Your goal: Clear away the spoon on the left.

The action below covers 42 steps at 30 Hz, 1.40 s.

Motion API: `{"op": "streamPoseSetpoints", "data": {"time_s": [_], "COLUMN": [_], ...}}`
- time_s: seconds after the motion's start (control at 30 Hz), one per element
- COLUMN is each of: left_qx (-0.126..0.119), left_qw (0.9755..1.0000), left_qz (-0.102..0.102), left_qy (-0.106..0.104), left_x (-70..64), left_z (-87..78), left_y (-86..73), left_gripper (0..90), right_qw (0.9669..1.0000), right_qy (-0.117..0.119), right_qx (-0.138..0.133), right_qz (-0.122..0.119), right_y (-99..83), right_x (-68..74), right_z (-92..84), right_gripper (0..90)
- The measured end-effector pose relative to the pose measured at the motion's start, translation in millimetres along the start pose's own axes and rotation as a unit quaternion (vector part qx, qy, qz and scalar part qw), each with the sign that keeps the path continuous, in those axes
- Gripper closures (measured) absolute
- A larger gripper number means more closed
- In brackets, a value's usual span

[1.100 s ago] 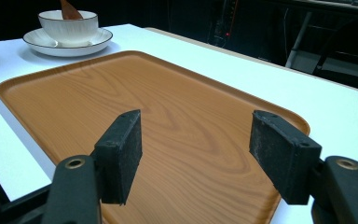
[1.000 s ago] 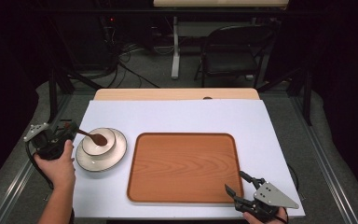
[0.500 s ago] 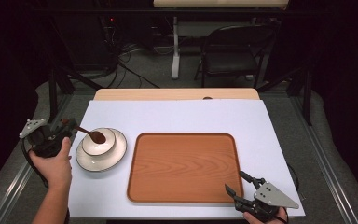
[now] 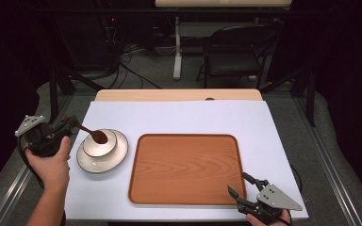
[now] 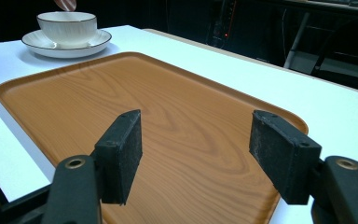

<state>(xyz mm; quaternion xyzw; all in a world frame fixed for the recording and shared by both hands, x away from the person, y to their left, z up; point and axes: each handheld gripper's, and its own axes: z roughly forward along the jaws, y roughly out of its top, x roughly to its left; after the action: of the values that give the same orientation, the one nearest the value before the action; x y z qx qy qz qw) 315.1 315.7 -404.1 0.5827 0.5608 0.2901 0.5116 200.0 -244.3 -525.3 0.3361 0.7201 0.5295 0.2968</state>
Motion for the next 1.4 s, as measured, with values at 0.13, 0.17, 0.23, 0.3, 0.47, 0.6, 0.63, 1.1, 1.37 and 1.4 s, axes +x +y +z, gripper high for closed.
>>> {"op": "streamPoseSetpoints", "data": {"time_s": [0.13, 0.17, 0.23, 0.3, 0.47, 0.6, 0.63, 1.1, 1.37, 1.4], "left_qx": [0.003, 0.005, 0.006, 0.008, 0.018, 0.032, 0.036, 0.121, 0.165, 0.171], "left_qw": [0.9999, 0.9999, 0.9998, 0.9995, 0.9985, 0.9965, 0.9958, 0.9758, 0.9612, 0.9594], "left_qz": [0.004, 0.006, 0.007, 0.011, 0.023, 0.035, 0.037, 0.087, 0.111, 0.114], "left_qy": [-0.010, -0.013, -0.020, -0.028, -0.046, -0.069, -0.075, -0.160, -0.191, -0.194], "left_x": [-5.8, -7.4, -11.9, -16.0, -28.8, -42.5, -45.9, -88.0, -104.0, -105.5], "left_z": [-0.2, -0.2, 0.8, 1.3, 4.4, 8.5, 9.9, 26.6, 36.1, 37.1], "left_y": [0.5, 0.4, 0.0, 0.0, -2.7, -6.8, -7.9, -17.8, -24.5, -25.0], "left_gripper": [83.8, 83.9, 83.9, 83.8, 83.8, 83.9, 83.8, 84.0, 84.0, 84.0], "right_qw": [1.0000, 1.0000, 1.0000, 1.0000, 1.0000, 1.0000, 1.0000, 1.0000, 1.0000, 1.0000], "right_qy": [0.000, 0.000, 0.001, 0.000, 0.000, 0.000, 0.000, 0.001, 0.000, 0.001], "right_qx": [0.000, 0.000, 0.000, 0.001, 0.000, 0.000, 0.000, 0.000, 0.000, 0.000], "right_qz": [0.001, 0.001, 0.001, 0.001, 0.002, 0.001, 0.002, 0.000, -0.001, 0.000], "right_y": [-0.1, -0.1, 0.0, -0.1, -0.1, -0.2, -0.2, -0.1, -0.1, -0.1], "right_x": [0.0, 0.1, 0.2, 0.1, -0.2, -0.3, -0.3, -0.7, -0.8, -0.6], "right_z": [0.2, 0.2, 0.2, 0.1, 0.2, 0.1, 0.1, -0.3, -0.4, -0.5], "right_gripper": [34.1, 34.1, 34.1, 34.1, 34.1, 34.1, 34.1, 34.1, 34.2, 34.2]}}
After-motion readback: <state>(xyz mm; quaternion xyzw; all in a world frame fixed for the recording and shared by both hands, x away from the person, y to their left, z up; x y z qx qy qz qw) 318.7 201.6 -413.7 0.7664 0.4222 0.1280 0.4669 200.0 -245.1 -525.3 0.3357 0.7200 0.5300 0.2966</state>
